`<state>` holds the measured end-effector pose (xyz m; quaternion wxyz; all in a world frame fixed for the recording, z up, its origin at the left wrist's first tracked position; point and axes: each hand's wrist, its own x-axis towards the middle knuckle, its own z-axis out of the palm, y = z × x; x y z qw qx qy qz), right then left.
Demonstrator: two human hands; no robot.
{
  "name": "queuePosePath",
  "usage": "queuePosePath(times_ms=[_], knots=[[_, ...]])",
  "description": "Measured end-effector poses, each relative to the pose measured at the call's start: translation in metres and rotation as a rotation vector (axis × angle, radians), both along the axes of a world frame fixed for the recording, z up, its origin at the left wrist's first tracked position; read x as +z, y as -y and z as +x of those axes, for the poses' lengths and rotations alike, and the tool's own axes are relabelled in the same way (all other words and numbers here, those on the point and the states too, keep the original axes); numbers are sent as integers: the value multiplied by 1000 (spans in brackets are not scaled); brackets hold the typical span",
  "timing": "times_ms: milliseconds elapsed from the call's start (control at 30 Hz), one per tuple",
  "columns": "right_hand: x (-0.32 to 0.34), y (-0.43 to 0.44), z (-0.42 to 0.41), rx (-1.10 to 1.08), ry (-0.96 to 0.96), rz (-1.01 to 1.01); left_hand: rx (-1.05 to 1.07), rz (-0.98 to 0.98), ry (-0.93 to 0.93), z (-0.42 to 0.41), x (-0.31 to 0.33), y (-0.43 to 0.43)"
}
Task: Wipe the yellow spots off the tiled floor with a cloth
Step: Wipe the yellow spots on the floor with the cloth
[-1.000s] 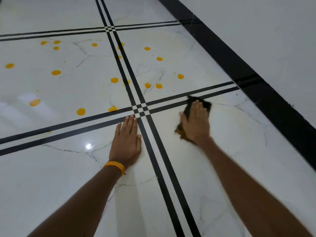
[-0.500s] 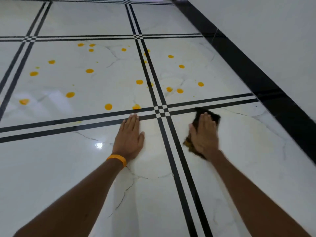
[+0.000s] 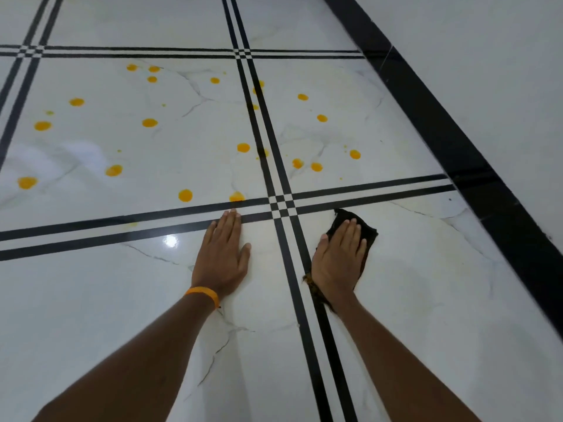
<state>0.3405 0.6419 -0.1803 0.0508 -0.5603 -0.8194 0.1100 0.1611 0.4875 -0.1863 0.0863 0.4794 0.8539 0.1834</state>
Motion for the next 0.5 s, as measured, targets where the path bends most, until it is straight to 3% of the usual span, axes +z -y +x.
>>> queuePosePath(times_ms=[100, 200, 300, 400, 500], knots=[[-2, -45, 12, 56, 20, 83, 4, 11, -22, -3, -4, -6], [1, -128, 23, -28, 37, 96, 10, -10, -27, -6, -8, -5], [4, -148, -18, -47, 10, 86, 9, -23, -45, -8, -10, -9], [-6, -79, -39, 346, -7, 151, 9, -43, -40, -6, -10, -7], [-6, -73, 18, 640, 2, 51, 21, -35, -60, -8, -8, -8]])
